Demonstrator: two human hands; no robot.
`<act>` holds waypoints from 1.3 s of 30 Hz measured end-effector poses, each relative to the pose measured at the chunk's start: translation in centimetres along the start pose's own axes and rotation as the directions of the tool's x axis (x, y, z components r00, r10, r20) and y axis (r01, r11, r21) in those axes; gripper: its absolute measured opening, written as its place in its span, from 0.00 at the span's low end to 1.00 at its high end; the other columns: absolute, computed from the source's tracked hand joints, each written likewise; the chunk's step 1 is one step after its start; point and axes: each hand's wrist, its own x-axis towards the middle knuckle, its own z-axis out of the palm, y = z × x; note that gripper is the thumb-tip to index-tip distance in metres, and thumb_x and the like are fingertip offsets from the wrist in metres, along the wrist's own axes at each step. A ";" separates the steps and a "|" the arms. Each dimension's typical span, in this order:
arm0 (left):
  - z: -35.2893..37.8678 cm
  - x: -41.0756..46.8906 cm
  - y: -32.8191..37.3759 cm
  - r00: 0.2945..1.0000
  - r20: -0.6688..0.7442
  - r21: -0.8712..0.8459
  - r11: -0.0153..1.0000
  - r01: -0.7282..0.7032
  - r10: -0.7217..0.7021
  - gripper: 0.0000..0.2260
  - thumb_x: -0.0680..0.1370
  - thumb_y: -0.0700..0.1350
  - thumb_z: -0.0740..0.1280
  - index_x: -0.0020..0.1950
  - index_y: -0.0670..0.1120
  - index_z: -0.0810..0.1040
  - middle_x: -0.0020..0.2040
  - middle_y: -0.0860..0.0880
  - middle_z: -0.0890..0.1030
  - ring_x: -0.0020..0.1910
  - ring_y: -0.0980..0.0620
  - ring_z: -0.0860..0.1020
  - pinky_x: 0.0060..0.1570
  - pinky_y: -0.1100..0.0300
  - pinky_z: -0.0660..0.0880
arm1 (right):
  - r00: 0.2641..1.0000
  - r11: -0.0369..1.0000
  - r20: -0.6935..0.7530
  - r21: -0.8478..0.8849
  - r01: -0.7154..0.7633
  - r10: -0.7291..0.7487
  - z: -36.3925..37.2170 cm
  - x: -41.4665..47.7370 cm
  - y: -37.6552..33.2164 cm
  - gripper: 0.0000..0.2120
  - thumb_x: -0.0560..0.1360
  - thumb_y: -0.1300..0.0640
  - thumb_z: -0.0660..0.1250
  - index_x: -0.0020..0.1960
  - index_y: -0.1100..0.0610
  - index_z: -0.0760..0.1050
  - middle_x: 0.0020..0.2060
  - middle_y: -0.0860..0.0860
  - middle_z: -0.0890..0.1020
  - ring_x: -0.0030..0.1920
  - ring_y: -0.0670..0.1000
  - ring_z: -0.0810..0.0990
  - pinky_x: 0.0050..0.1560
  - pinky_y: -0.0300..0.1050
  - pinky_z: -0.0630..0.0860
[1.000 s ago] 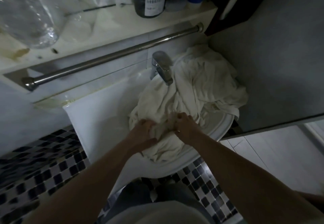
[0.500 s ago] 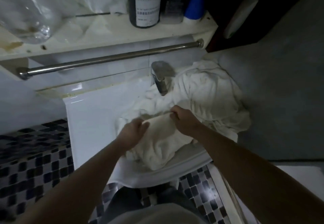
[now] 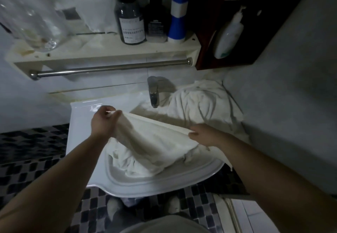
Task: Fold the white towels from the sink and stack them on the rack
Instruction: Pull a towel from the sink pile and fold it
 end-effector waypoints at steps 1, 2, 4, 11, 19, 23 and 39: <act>-0.4 -0.4 0.2 1.000 -0.006 -0.028 0.999 0.025 -0.026 0.04 0.73 0.50 0.73 0.43 0.55 0.78 0.45 0.52 0.81 0.48 0.45 0.81 0.50 0.48 0.80 | 1.000 1.000 -0.030 0.025 -0.008 0.009 -0.3 -0.3 0.4 0.18 0.83 0.49 0.58 0.58 0.62 0.76 0.55 0.57 0.80 0.55 0.58 0.79 0.51 0.47 0.73; -0.6 -0.7 0.4 1.000 -0.001 -0.036 0.999 0.031 -0.031 0.03 0.74 0.49 0.72 0.44 0.56 0.78 0.46 0.51 0.81 0.49 0.44 0.81 0.50 0.47 0.80 | 0.998 0.999 -0.066 0.042 0.001 0.002 -0.6 -0.4 0.5 0.18 0.83 0.49 0.58 0.58 0.63 0.76 0.55 0.57 0.80 0.55 0.57 0.79 0.49 0.46 0.72; -0.3 -1.5 1.3 0.999 0.038 0.027 0.999 -0.018 0.017 0.07 0.75 0.47 0.71 0.51 0.58 0.79 0.47 0.53 0.80 0.49 0.47 0.81 0.50 0.53 0.78 | 0.987 0.995 -0.156 0.078 0.060 -0.047 -1.1 -0.2 -0.2 0.16 0.83 0.52 0.58 0.57 0.64 0.75 0.56 0.55 0.80 0.55 0.54 0.79 0.46 0.43 0.69; 2.7 -5.4 7.5 0.714 0.611 0.086 0.868 -0.489 0.342 0.15 0.72 0.56 0.76 0.57 0.59 0.82 0.52 0.63 0.82 0.50 0.65 0.79 0.53 0.69 0.71 | 0.932 0.945 -0.219 0.092 0.313 -0.288 -3.6 0.3 -10.0 0.13 0.82 0.53 0.59 0.59 0.58 0.77 0.54 0.52 0.81 0.52 0.51 0.79 0.50 0.47 0.74; -2.9 -1.2 7.8 0.834 0.378 0.286 0.806 -0.519 0.403 0.06 0.78 0.47 0.69 0.44 0.49 0.84 0.40 0.52 0.83 0.42 0.52 0.80 0.40 0.68 0.69 | 0.910 0.919 -0.124 -0.034 0.394 -0.395 -5.9 0.9 -14.6 0.08 0.76 0.56 0.63 0.38 0.52 0.71 0.30 0.46 0.69 0.28 0.44 0.66 0.32 0.41 0.60; -5.9 0.4 7.5 0.902 0.202 0.285 0.858 -0.427 0.382 0.06 0.77 0.45 0.69 0.45 0.52 0.85 0.34 0.55 0.81 0.40 0.52 0.80 0.35 0.71 0.68 | 0.928 0.938 -0.141 -0.033 0.345 -0.346 -4.9 1.8 -14.4 0.10 0.75 0.55 0.64 0.35 0.52 0.72 0.31 0.46 0.75 0.31 0.46 0.73 0.35 0.44 0.70; -9.7 1.0 8.0 0.886 0.286 -0.074 0.930 -0.360 0.365 0.10 0.70 0.53 0.73 0.38 0.47 0.77 0.31 0.56 0.76 0.32 0.59 0.73 0.33 0.67 0.68 | 0.876 0.921 -0.296 -0.035 0.389 -0.381 0.6 4.4 -17.0 0.13 0.73 0.39 0.69 0.53 0.44 0.75 0.46 0.37 0.78 0.43 0.38 0.75 0.39 0.33 0.70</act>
